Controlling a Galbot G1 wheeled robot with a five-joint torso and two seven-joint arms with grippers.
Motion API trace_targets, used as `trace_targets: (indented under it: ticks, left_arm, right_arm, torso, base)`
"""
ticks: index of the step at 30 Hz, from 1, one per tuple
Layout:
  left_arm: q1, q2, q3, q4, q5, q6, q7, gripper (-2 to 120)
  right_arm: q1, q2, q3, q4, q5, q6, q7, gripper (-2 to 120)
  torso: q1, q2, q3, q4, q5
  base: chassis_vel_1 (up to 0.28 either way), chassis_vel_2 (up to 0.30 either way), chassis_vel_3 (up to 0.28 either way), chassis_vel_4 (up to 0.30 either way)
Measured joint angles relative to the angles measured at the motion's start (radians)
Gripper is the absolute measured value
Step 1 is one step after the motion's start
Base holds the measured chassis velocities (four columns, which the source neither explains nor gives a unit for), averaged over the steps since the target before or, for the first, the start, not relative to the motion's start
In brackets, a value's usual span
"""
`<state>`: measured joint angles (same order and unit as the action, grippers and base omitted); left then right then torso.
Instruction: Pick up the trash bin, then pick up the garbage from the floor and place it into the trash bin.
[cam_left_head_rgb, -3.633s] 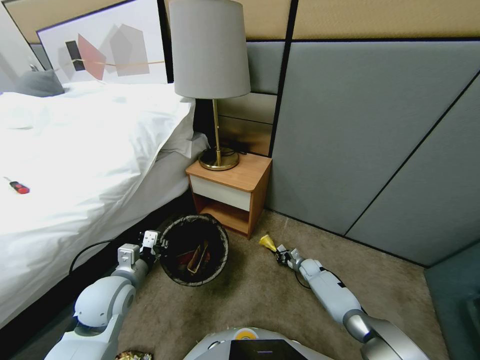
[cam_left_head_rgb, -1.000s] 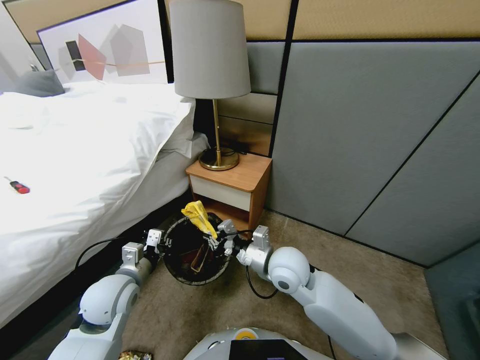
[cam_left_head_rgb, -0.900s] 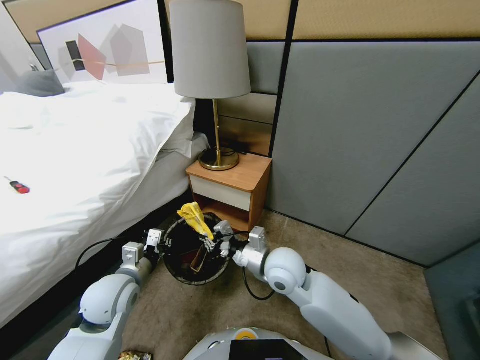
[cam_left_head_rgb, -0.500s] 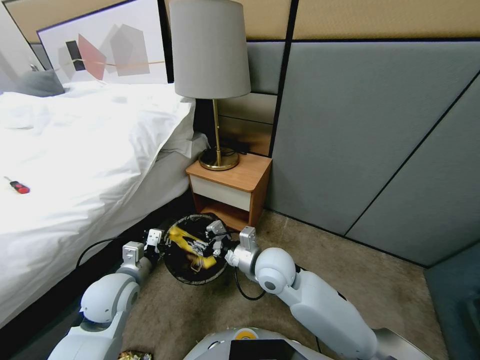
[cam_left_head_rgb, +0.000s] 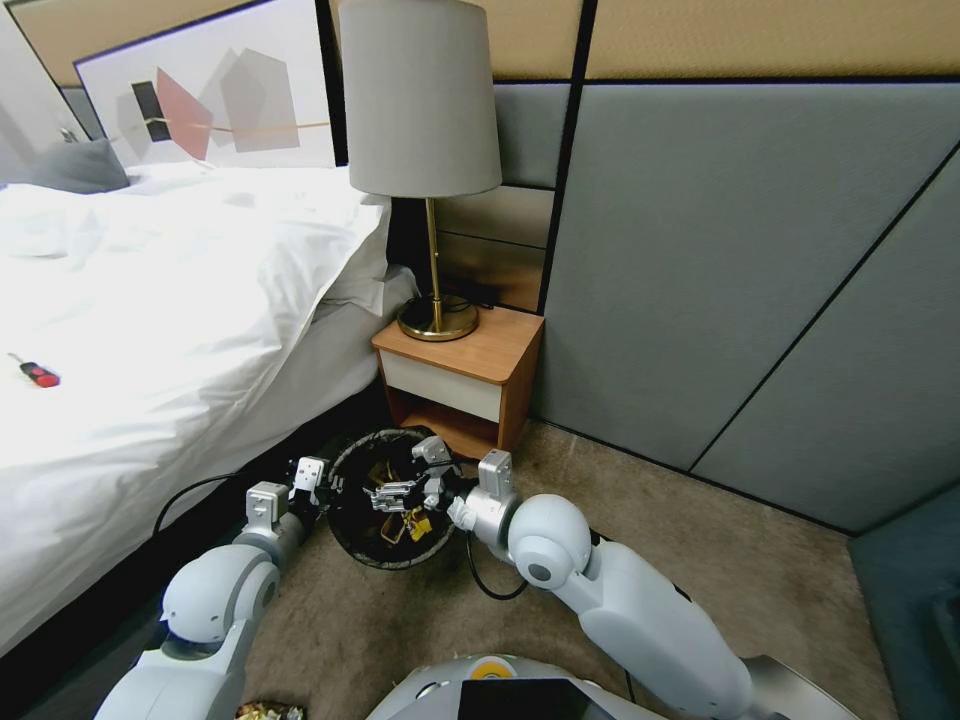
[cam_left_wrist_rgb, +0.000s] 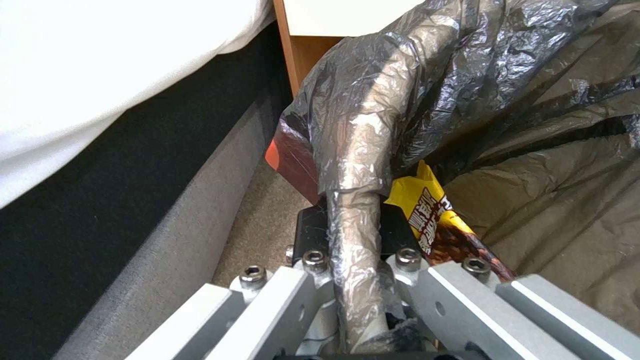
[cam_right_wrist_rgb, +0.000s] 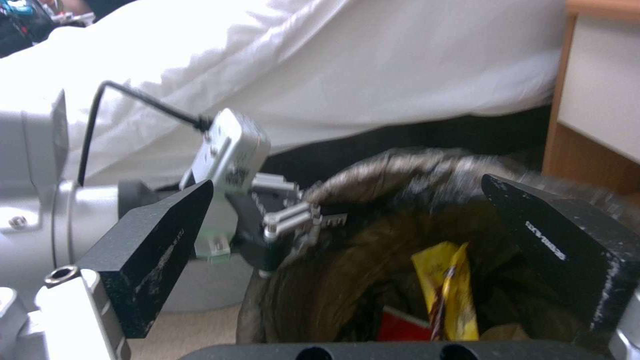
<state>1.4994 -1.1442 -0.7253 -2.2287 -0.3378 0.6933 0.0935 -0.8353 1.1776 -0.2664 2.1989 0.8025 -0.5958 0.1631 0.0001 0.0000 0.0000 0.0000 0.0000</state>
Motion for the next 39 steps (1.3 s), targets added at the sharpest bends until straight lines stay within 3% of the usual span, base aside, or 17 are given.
trace_targets:
  ticks: [7,10,13,22,25,30,33,39]
  left_arm:
    - [0.001,0.0,-0.004,0.005,0.0,-0.001,0.0,1]
    - [0.004,-0.002,-0.006,0.005,0.0,-0.001,0.0,1]
    - [0.005,-0.001,-0.018,0.005,-0.003,0.0,0.0,1]
    - [0.029,-0.004,-0.045,-0.008,-0.007,0.0,-0.002,1]
    - [0.038,-0.001,-0.054,-0.023,-0.01,0.002,-0.005,1]
    - [0.043,0.002,-0.058,-0.027,-0.012,0.003,-0.007,1]
    - [0.048,-0.003,-0.06,-0.033,-0.012,0.004,-0.007,1]
    - [0.053,-0.01,-0.061,-0.035,-0.012,0.005,-0.008,1]
  right_arm:
    - [-0.013,-0.031,0.094,0.047,0.02,0.022,0.001,100]
    - [-0.05,-0.074,0.154,0.066,-0.006,0.079,-0.007,100]
    - [-0.138,-0.131,0.223,0.089,-0.131,0.191,0.0,100]
    - [-0.324,-0.156,0.375,0.082,-0.335,0.375,-0.01,100]
    - [-0.443,-0.129,0.486,0.041,-0.463,0.472,-0.019,100]
    - [-0.553,-0.082,0.571,0.007,-0.558,0.538,-0.026,100]
    - [-0.669,-0.004,0.655,-0.007,-0.632,0.594,-0.061,100]
    - [-0.789,0.089,0.725,-0.015,-0.708,0.668,-0.075,100]
  torso:
    - [0.0,0.0,0.0,0.0002,0.0]
    - [0.0,0.0,0.0,-0.0001,0.0001]
    - [0.0,0.0,0.0,0.0001,0.0002]
    - [0.0,0.0,0.0,0.0003,0.0003]
    - [0.0,0.0,0.0,0.0001,0.0003]
    - [0.0,0.0,0.0,0.0001,0.0003]
    - [0.0,0.0,0.0,-0.0002,0.0002]
    - [0.0,0.0,0.0,0.0,0.0002]
  base:
    - [0.0,0.0,0.0,0.0]
    - [0.0,0.0,0.0,0.0]
    - [0.0,0.0,0.0,0.0]
    - [0.0,0.0,0.0,0.0]
    - [0.0,0.0,0.0,0.0]
    - [0.0,0.0,0.0,0.0]
    - [0.0,0.0,0.0,0.0]
    - [0.0,0.0,0.0,0.0]
